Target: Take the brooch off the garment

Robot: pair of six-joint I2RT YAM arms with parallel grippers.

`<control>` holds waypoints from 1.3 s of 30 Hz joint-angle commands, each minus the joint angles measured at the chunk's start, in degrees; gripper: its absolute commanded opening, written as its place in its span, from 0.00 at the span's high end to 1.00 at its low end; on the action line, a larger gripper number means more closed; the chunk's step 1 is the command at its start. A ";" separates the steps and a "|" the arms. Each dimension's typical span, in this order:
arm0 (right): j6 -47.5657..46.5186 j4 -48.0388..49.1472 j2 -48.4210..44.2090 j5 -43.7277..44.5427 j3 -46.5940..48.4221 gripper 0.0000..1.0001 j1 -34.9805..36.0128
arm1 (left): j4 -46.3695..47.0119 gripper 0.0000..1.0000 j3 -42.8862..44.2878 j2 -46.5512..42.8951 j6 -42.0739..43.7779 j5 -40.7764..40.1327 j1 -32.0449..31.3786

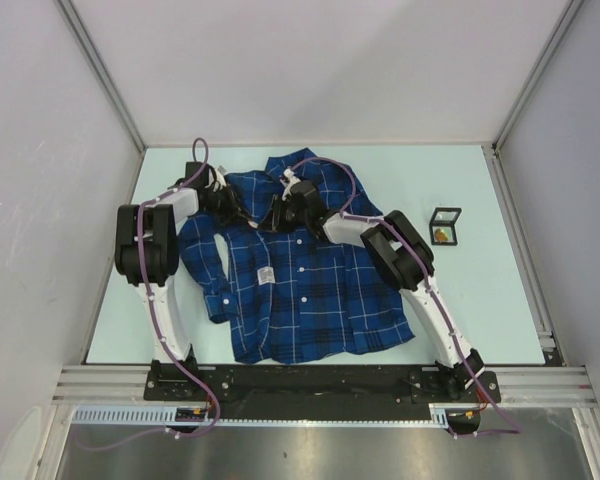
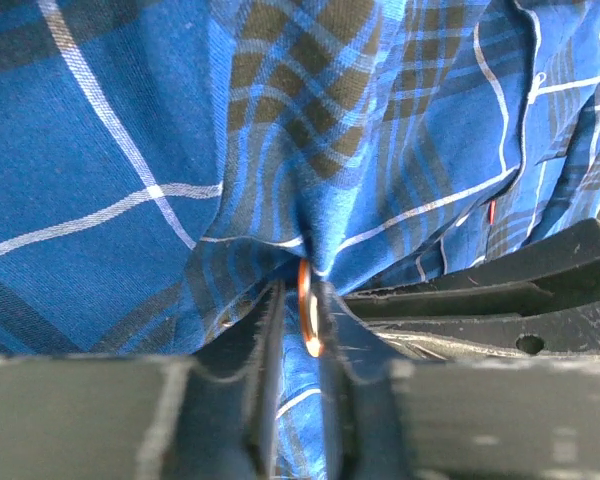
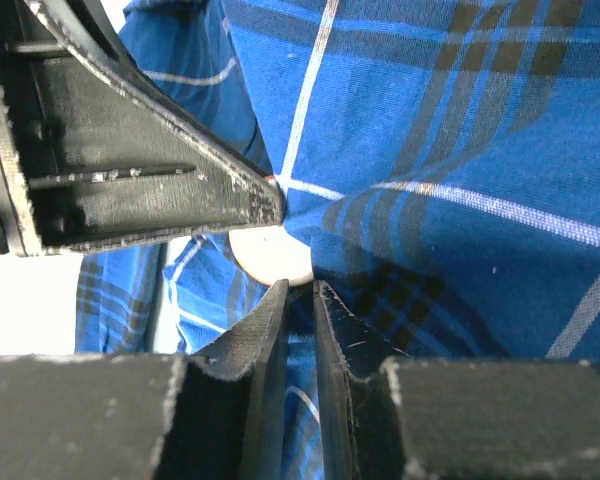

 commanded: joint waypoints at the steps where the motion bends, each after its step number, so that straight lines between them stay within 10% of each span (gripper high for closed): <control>1: 2.14 3.02 1.37 -0.83 3.94 0.81 -0.20 | 0.94 0.68 0.24 -1.29 0.42 -0.88 -0.50; 15: 1.09 0.73 3.04 -0.56 6.49 0.83 0.33 | 3.58 0.43 -1.17 -2.52 -2.04 -1.93 0.73; 33: 0.13 -0.59 3.21 -0.65 7.36 0.83 0.42 | 7.01 0.72 -4.07 -2.70 -4.06 -1.76 3.63; 39: -0.14 -1.38 3.56 -0.48 8.24 0.83 0.51 | 7.88 0.65 -3.72 -1.47 -4.24 1.40 3.46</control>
